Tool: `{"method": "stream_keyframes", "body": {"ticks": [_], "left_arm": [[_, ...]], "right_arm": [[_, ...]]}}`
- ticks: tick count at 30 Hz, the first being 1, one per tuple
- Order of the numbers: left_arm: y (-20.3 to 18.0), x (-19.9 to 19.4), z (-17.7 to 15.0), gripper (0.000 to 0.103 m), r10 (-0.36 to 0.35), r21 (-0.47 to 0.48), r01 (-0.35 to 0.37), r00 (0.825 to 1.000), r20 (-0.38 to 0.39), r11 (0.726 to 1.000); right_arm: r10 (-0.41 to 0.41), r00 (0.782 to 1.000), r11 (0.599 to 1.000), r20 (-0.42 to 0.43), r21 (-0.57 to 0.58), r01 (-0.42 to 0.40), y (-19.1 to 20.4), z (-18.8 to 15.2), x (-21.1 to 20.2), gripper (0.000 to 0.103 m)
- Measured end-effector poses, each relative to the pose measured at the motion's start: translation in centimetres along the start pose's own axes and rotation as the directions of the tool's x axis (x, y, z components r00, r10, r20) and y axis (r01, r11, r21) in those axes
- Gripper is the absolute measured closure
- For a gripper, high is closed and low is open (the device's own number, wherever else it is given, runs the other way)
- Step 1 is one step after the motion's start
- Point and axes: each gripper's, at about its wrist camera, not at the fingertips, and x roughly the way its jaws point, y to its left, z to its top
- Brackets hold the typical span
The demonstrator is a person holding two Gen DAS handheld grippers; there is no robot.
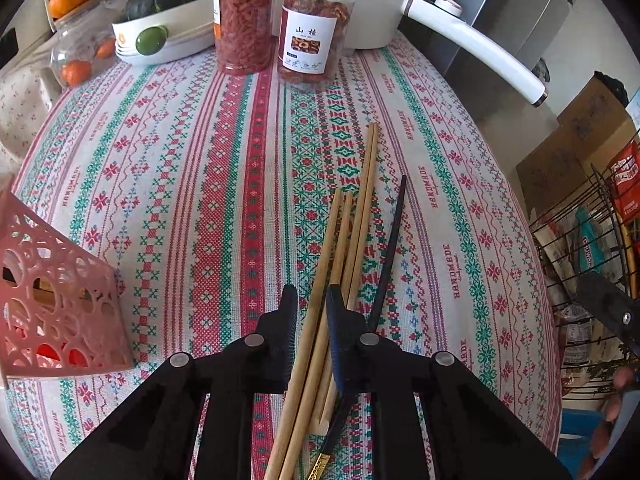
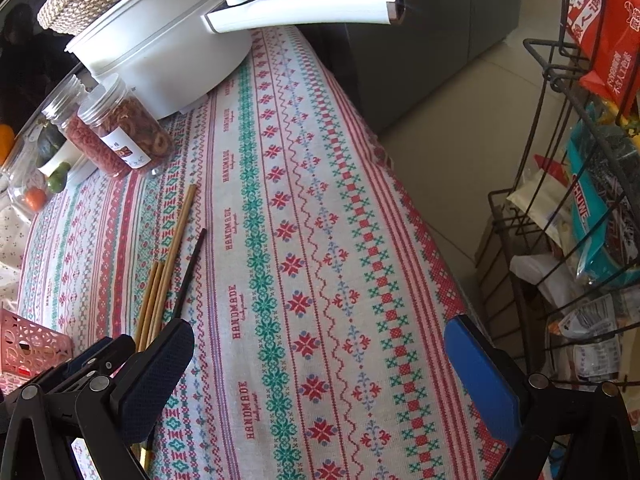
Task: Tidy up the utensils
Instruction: 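Move the left tool to the loose chopsticks and grasp a bamboo chopstick, then lift the bamboo chopstick with the left tool while the right tool grasps a black chopstick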
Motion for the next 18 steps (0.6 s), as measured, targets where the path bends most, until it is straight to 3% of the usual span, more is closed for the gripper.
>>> {"method": "stream_keyframes", "body": {"ticks": [4, 7, 13, 15, 18], "left_arm": [[-0.1, 0.5, 0.8, 0.092, 0.011, 0.008, -0.011, 1.0, -0.016, 1.0], [-0.2, 1.3, 1.6, 0.092, 0.032, 0.02, -0.031, 0.997, -0.071, 0.999], [-2.8, 2.4, 3.4, 0.091, 0.143, 0.181, -0.111, 0.975, -0.173, 0.977], [-2.7, 2.6, 3.9, 0.092, 0.13, 0.165, -0.098, 0.971, -0.2, 0.981], [-2.1, 1.9, 3.7, 0.097, 0.075, 0.157, -0.046, 0.98, -0.184, 0.987]], "right_arm": [[0.006, 1.0, 1.0, 0.003, -0.004, -0.006, 0.2, -0.1, -0.2, 0.0], [0.009, 1.0, 1.0, 0.005, -0.003, -0.009, 0.2, -0.2, -0.4, 0.0], [0.009, 1.0, 1.0, -0.001, -0.001, -0.009, 0.3, -0.3, -0.2, 0.0], [0.01, 1.0, 1.0, -0.006, -0.005, -0.01, 0.5, -0.3, -0.1, 0.0], [0.015, 1.0, 1.0, -0.021, -0.011, -0.016, 0.8, -0.5, 0.2, 0.0]]}}
